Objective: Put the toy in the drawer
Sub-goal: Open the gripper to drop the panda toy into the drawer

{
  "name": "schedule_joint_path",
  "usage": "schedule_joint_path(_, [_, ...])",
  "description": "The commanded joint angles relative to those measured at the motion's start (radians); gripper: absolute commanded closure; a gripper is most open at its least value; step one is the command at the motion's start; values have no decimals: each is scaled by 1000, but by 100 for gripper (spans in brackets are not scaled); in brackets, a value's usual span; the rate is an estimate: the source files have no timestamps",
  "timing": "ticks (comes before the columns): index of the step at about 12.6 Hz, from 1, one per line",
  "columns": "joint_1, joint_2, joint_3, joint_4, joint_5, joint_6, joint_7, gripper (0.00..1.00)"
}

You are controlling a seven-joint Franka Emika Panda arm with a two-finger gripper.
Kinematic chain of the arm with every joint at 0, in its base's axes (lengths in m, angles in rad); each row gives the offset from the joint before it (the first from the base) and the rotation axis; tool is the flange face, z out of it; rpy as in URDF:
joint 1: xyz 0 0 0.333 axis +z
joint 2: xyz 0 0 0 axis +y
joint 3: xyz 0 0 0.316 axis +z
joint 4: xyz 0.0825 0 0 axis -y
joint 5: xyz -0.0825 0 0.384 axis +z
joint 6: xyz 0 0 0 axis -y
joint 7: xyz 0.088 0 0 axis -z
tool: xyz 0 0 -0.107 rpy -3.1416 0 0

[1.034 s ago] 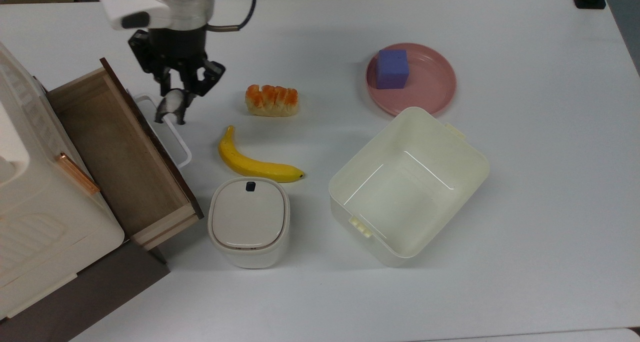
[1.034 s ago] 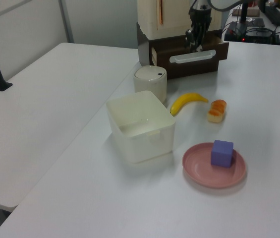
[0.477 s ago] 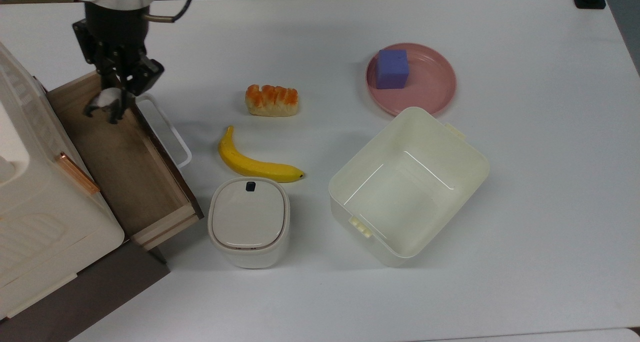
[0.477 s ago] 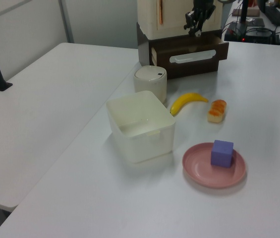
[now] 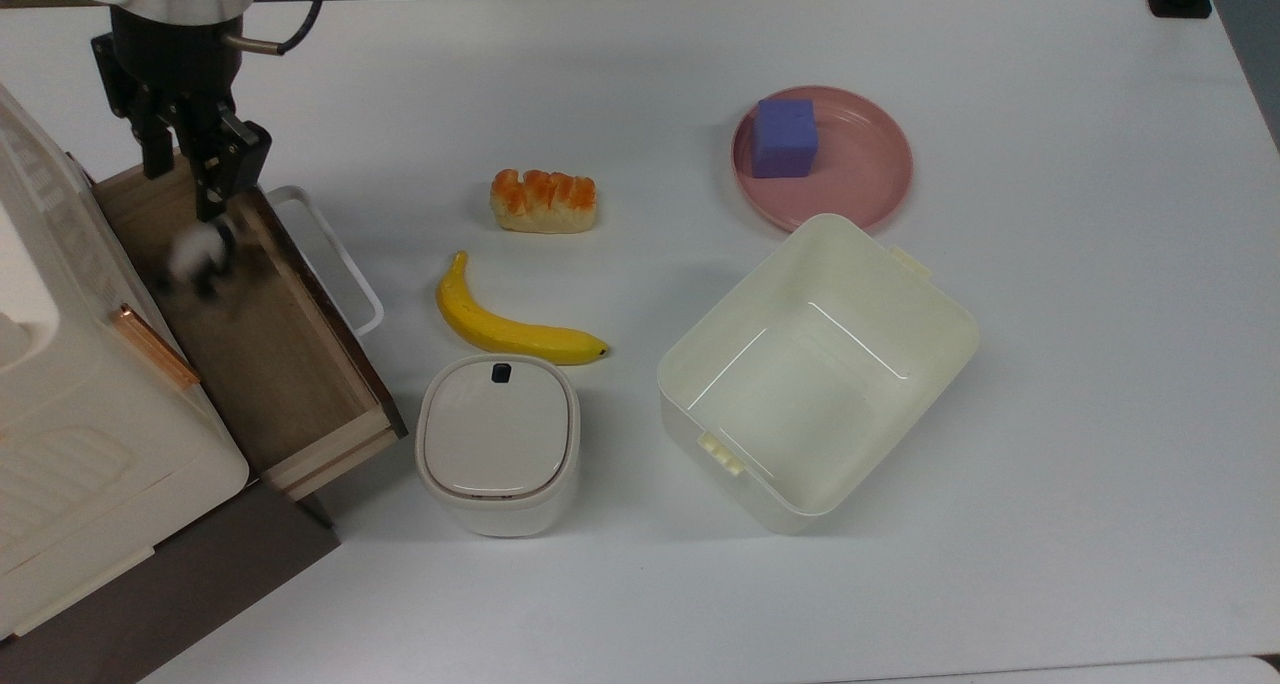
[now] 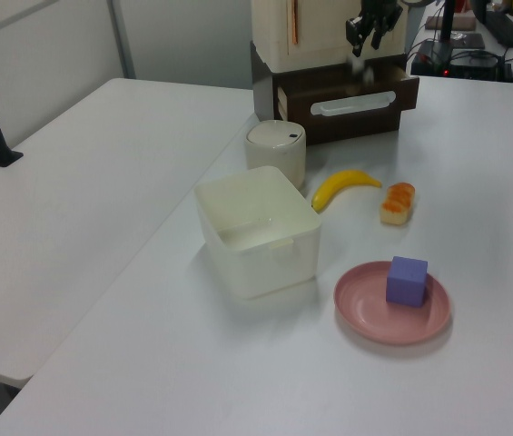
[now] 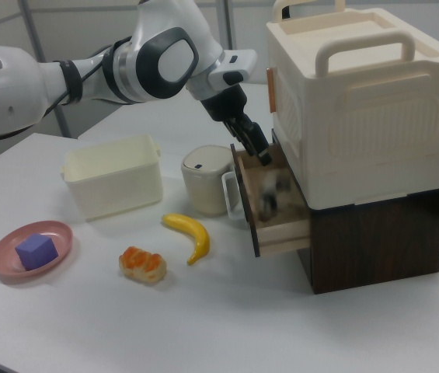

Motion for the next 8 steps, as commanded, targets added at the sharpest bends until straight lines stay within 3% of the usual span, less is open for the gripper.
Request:
schedule_joint_path(1, [2,2,-6,6,-8,17,18,0])
schedule_joint_path(8, [2,-12,-5,6,-3,3,11,0])
